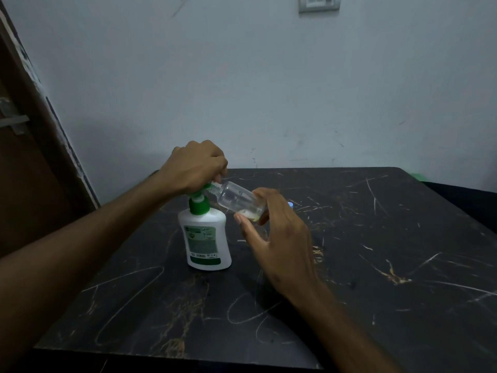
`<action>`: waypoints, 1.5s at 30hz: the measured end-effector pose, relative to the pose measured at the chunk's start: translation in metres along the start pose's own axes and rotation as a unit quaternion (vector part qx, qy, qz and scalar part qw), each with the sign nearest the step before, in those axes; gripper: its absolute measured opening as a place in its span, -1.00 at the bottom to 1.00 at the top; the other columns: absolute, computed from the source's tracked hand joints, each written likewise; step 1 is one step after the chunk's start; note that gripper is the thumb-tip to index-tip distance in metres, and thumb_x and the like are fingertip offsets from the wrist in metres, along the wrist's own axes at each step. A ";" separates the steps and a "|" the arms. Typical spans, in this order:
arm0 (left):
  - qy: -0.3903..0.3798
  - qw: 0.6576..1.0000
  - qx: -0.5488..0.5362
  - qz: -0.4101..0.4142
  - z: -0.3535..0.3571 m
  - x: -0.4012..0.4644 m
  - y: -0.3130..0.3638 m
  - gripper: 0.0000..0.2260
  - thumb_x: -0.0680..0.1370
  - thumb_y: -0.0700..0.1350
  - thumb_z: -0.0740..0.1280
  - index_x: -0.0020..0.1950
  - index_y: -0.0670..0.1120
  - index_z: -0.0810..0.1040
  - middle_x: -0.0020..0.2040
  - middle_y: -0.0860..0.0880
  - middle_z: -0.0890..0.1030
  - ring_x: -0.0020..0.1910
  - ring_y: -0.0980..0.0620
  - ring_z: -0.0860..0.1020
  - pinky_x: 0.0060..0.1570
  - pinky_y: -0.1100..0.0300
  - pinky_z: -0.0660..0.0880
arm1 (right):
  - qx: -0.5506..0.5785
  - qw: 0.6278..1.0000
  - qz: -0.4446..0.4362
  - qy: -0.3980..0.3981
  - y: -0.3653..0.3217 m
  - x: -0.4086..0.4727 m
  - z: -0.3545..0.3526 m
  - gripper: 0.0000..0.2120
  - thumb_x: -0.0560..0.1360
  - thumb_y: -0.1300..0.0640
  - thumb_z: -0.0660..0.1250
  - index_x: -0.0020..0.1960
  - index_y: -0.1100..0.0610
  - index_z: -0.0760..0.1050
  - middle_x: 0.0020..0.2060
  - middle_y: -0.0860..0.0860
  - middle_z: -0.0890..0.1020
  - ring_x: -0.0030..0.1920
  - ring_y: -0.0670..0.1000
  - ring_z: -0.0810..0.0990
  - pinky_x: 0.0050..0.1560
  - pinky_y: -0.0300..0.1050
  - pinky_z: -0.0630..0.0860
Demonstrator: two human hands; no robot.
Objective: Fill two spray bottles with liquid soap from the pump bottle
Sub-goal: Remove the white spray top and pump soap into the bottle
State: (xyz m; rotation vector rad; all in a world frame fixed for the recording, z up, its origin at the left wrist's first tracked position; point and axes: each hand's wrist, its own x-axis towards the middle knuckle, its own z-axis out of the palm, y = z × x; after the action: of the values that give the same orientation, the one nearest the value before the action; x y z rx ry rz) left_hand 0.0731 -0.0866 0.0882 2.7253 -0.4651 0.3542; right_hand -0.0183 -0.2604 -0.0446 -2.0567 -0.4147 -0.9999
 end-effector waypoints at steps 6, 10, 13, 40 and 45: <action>-0.003 1.000 -0.015 -0.008 -0.001 0.002 -0.001 -0.64 0.42 0.06 0.16 -0.14 -0.04 0.73 -0.25 0.09 0.75 -0.12 0.03 0.71 0.17 -0.14 0.58 | 0.003 1.000 0.003 0.004 0.001 0.000 0.000 -0.64 0.59 -0.10 0.41 0.31 0.01 0.46 0.06 -0.16 0.58 -0.08 -0.13 0.56 -0.12 -0.11 0.60; -0.002 1.000 0.001 -0.011 0.000 -0.002 0.001 -0.62 0.43 0.07 0.15 -0.13 -0.03 0.73 -0.22 0.08 0.75 -0.10 0.01 0.69 0.18 -0.15 0.56 | 0.005 1.000 0.002 0.003 0.001 -0.001 0.000 -0.63 0.59 -0.09 0.42 0.31 0.02 0.47 0.04 -0.15 0.59 -0.09 -0.15 0.56 -0.13 -0.11 0.59; 0.013 0.999 0.030 0.001 -0.006 -0.001 0.005 -0.60 0.42 0.07 0.13 -0.12 -0.05 0.72 -0.22 0.07 0.75 -0.08 -0.01 0.68 0.23 -0.15 0.51 | 0.009 1.000 0.000 0.002 0.001 -0.001 0.000 -0.63 0.59 -0.10 0.42 0.31 0.02 0.47 0.05 -0.14 0.60 -0.10 -0.13 0.56 -0.12 -0.10 0.59; 0.013 1.000 0.016 0.008 -0.005 -0.004 0.005 -0.62 0.42 0.06 0.14 -0.15 -0.06 0.73 -0.25 0.07 0.74 -0.10 -0.01 0.68 0.22 -0.16 0.51 | -0.004 1.000 -0.002 -0.004 0.001 0.000 -0.001 -0.62 0.57 -0.10 0.43 0.31 0.03 0.47 0.06 -0.11 0.61 -0.10 -0.14 0.57 -0.11 -0.21 0.57; 0.012 1.000 0.015 0.014 -0.004 -0.004 0.006 -0.62 0.42 0.06 0.15 -0.15 -0.05 0.74 -0.24 0.07 0.74 -0.09 -0.01 0.68 0.24 -0.17 0.50 | -0.001 1.000 -0.006 0.001 0.002 0.001 0.000 -0.62 0.57 -0.07 0.44 0.30 0.03 0.47 0.04 -0.12 0.61 -0.11 -0.14 0.56 -0.12 -0.22 0.56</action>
State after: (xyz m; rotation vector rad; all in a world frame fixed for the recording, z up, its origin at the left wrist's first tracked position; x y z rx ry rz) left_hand 0.0664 -0.0893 0.0920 2.7423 -0.4961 0.4048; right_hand -0.0169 -0.2615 -0.0446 -2.0577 -0.4256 -1.0087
